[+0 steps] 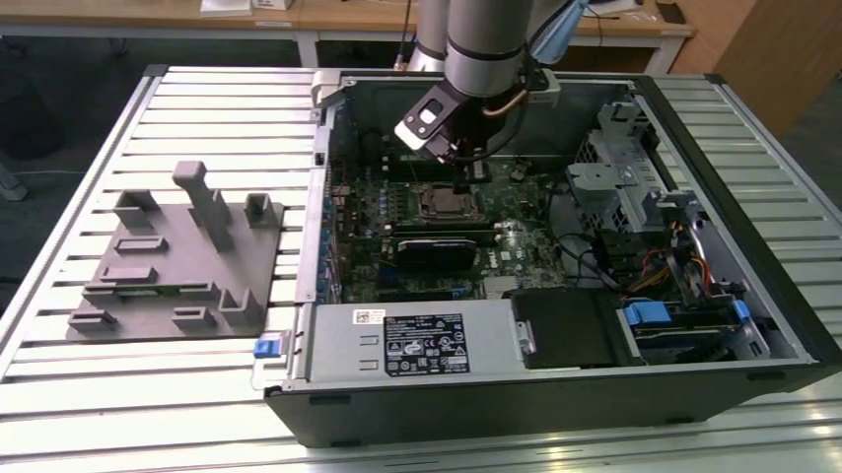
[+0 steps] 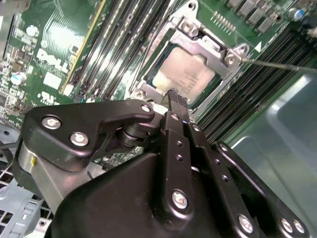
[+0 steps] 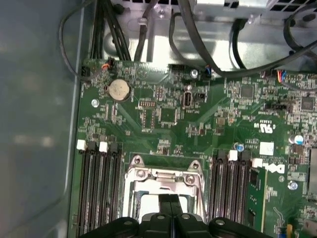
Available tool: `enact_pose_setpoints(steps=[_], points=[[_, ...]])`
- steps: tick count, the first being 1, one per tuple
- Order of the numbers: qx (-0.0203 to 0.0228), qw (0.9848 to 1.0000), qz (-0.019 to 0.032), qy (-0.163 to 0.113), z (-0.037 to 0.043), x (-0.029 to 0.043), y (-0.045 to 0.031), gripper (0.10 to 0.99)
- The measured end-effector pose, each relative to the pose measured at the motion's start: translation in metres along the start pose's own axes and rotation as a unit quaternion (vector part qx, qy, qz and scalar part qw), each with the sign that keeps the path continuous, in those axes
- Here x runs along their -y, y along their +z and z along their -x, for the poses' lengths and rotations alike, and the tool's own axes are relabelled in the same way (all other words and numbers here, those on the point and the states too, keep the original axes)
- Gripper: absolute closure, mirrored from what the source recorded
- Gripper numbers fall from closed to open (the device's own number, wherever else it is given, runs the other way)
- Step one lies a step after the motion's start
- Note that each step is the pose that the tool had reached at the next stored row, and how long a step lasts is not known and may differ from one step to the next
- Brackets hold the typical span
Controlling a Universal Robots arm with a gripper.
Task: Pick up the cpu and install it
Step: 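Close the cpu cover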
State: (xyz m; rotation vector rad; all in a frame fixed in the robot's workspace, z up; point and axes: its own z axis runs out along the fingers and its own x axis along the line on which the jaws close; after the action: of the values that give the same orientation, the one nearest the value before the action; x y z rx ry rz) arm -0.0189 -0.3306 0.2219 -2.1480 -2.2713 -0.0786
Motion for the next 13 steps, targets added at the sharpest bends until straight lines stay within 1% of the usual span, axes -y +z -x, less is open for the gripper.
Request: enact_pose_setpoints(steps=[3,13], points=[[0.0000,1.0000,0.0000,0.000,-0.0002,0.0039,0.0009,0.980],[0.0000,1.0000,0.0000,0.000,-0.0003,0.0084,0.0030,0.980]])
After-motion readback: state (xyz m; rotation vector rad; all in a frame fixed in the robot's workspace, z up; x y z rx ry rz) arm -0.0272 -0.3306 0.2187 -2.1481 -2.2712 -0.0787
